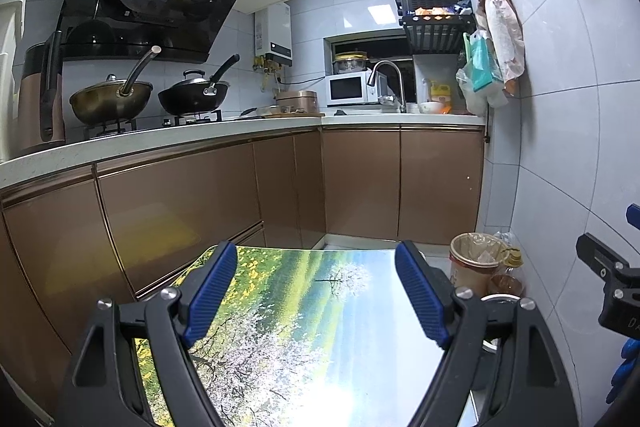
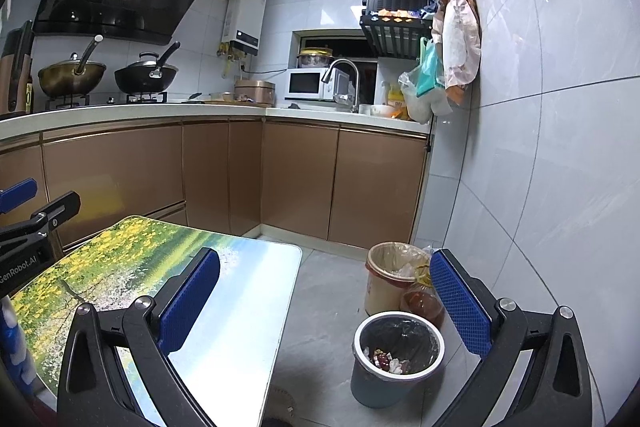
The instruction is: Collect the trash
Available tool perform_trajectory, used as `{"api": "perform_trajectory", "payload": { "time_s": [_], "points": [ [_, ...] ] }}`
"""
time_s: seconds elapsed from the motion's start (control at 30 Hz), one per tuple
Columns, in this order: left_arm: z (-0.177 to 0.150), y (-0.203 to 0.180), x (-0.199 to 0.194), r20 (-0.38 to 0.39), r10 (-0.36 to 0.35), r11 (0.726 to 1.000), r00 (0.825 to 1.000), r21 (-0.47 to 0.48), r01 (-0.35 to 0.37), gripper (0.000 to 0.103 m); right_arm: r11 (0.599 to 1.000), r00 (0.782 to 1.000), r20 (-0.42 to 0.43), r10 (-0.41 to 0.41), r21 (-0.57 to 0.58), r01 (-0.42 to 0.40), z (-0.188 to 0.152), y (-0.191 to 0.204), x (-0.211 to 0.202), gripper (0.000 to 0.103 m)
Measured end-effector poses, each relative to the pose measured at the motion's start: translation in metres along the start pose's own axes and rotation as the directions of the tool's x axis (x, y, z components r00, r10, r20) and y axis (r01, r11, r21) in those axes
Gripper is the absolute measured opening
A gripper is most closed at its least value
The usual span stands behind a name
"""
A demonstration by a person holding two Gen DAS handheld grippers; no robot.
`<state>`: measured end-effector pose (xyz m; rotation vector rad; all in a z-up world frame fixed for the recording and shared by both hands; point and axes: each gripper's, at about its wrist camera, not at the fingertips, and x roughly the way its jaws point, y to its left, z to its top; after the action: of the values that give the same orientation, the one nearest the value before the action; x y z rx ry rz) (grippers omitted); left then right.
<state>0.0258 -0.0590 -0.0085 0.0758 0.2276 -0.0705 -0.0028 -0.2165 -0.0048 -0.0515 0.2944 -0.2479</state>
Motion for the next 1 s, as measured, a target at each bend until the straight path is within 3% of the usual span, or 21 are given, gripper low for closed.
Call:
{"api": "perform_trajectory", "payload": {
  "time_s": [1.0],
  "points": [
    [-0.005, 0.002, 0.006, -0.004, -0.001, 1.0, 1.0, -0.002, 0.001, 0.08, 1.0, 1.0, -0.022, -0.007, -0.002, 0.007, -0.005, 0.0, 0.014, 0.103]
  ]
}}
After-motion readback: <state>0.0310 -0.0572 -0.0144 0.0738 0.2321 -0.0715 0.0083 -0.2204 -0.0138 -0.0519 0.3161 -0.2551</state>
